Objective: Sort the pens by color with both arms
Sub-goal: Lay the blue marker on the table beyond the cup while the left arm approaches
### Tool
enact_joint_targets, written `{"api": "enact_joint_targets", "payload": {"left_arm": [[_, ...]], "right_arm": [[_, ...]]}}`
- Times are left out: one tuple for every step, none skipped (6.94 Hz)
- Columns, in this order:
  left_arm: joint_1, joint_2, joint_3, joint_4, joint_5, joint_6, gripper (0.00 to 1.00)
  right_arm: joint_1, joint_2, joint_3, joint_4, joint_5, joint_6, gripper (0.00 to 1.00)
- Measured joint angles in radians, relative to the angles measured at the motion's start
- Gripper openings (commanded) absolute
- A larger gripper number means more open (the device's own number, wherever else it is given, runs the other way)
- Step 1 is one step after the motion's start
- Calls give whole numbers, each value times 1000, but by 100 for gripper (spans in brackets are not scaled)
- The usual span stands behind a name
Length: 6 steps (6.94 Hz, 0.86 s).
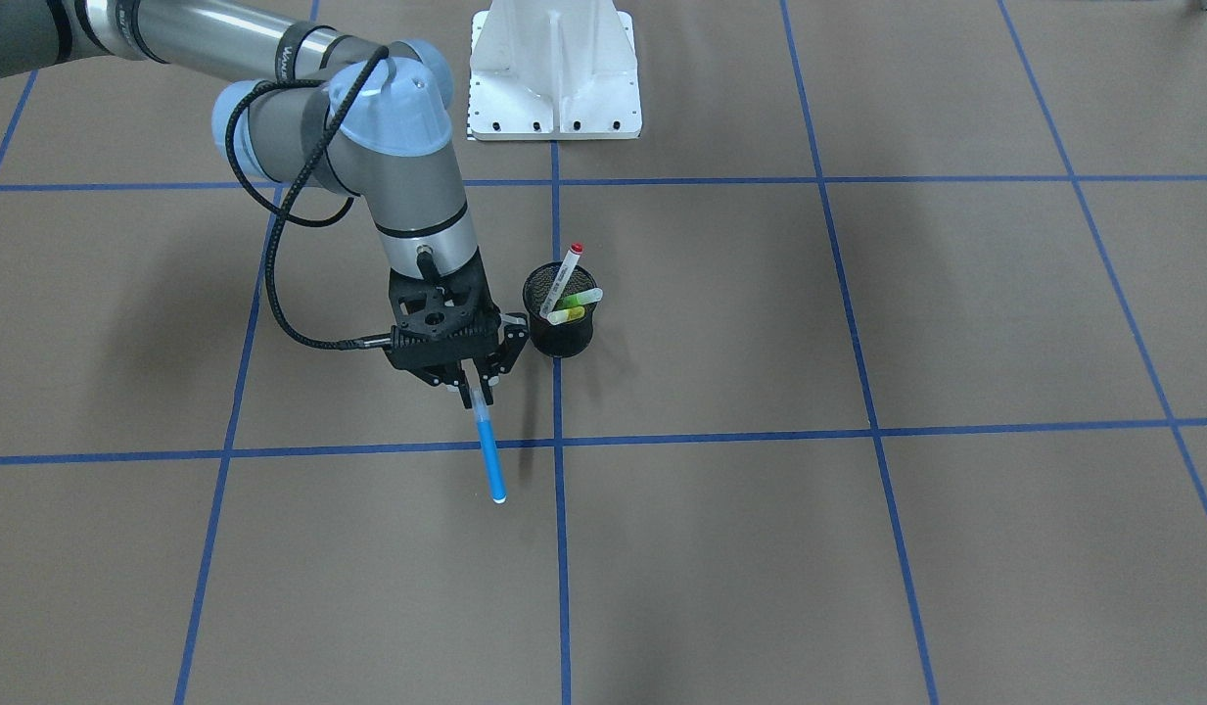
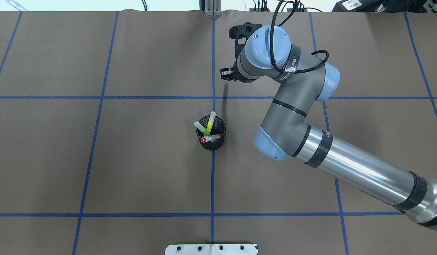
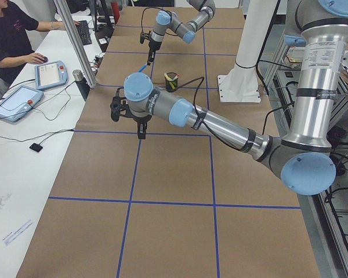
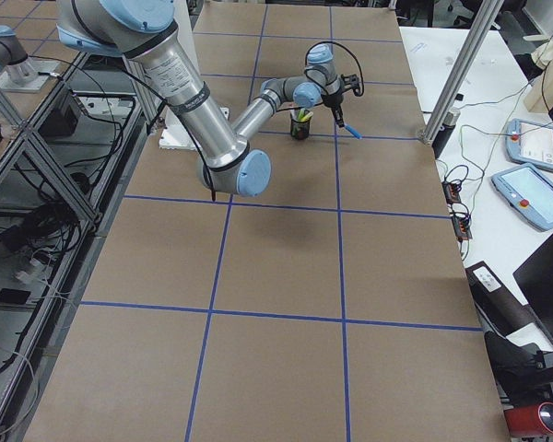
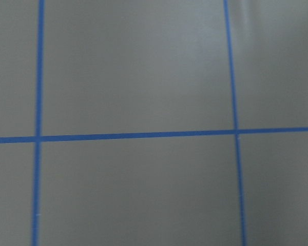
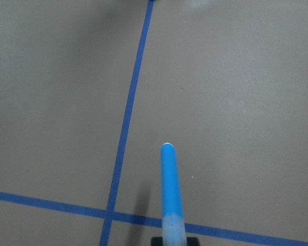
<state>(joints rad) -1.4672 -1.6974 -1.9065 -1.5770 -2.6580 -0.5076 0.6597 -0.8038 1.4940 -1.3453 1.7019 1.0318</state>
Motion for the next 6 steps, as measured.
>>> {"api": "enact_joint_targets", "payload": {"left_arm": [[70,-68,-13,0,11,-131,99],[136,-131,-16,1,36,-229,99],[189,-186,-13,2,63,-314,99],[230,-230,-10,0,89,-394,99],[268,-267,-10,-1,117,-468,99],[304,-297,-11,-7,148,-534,99]], "right_arm": [[-12,3,-27,18,-19,6,17],[-28,1,-41,33,-33,16,17],[-42,-2,-47,41,-42,32,17],[-54,-4,-49,44,-52,45,17],[-64,-8,-50,46,-62,52,17],[-70,-16,-47,47,-66,56,30]]}}
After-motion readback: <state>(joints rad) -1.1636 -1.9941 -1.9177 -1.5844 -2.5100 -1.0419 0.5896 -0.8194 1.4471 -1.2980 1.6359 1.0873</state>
